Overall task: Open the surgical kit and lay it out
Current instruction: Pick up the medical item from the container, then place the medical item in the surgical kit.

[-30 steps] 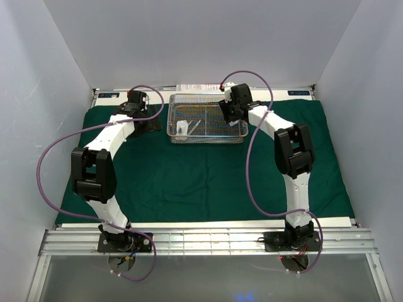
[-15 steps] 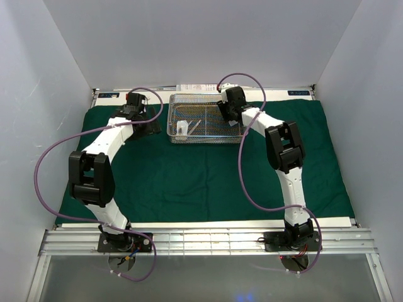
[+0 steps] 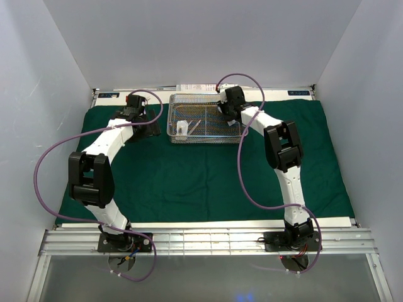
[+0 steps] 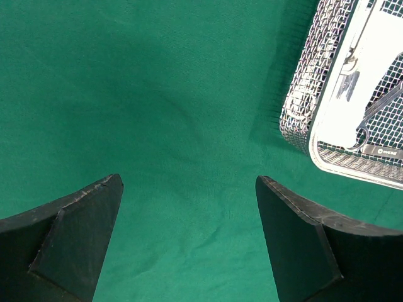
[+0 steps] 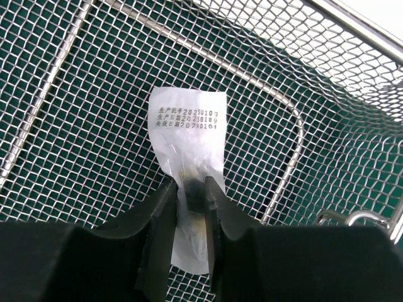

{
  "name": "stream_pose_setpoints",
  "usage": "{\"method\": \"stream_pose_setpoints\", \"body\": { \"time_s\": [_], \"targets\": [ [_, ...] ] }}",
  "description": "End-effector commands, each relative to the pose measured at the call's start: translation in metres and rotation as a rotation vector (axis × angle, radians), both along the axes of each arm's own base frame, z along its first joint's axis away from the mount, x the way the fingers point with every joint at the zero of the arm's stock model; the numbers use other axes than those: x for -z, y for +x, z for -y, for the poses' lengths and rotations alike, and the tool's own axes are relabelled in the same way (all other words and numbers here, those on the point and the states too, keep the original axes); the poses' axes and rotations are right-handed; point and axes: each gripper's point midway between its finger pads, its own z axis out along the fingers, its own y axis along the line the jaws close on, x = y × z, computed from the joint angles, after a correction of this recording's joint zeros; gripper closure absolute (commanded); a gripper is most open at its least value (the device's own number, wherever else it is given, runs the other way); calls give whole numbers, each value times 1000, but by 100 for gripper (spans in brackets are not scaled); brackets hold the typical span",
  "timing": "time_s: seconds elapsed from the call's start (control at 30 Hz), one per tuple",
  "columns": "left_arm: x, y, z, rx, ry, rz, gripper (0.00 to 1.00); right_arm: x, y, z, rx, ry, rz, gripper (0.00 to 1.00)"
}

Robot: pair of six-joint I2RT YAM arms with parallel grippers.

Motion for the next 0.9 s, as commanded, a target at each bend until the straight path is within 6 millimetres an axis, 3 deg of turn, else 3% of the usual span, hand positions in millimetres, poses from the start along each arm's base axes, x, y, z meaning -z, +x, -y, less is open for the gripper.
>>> {"method": "stream_pose_setpoints", "body": {
  "time_s": [0.0, 0.2, 0.53, 0.63, 0.73, 0.87],
  "targets": [
    [-24, 2, 0, -9, -9, 70, 2, -8, -5, -9, -27, 13, -17, 74],
    [-25, 2, -1, -9, -6, 74, 2, -48, 2, -17, -35, 54, 49, 82],
    [-30, 5, -4, -20, 7, 88, 2, -149, 6, -17, -4, 117, 199, 82],
    [-35, 7, -5, -24, 11, 98, 2, -167, 1, -2, 68, 106, 219, 82],
    [-39, 8, -6, -29, 18, 101, 2, -175, -8, 27, 198, 63, 226, 82],
    [-41, 8, -11, -43, 41, 102, 2, -166, -35, 79, 382, -31, 186, 82]
  ]
}}
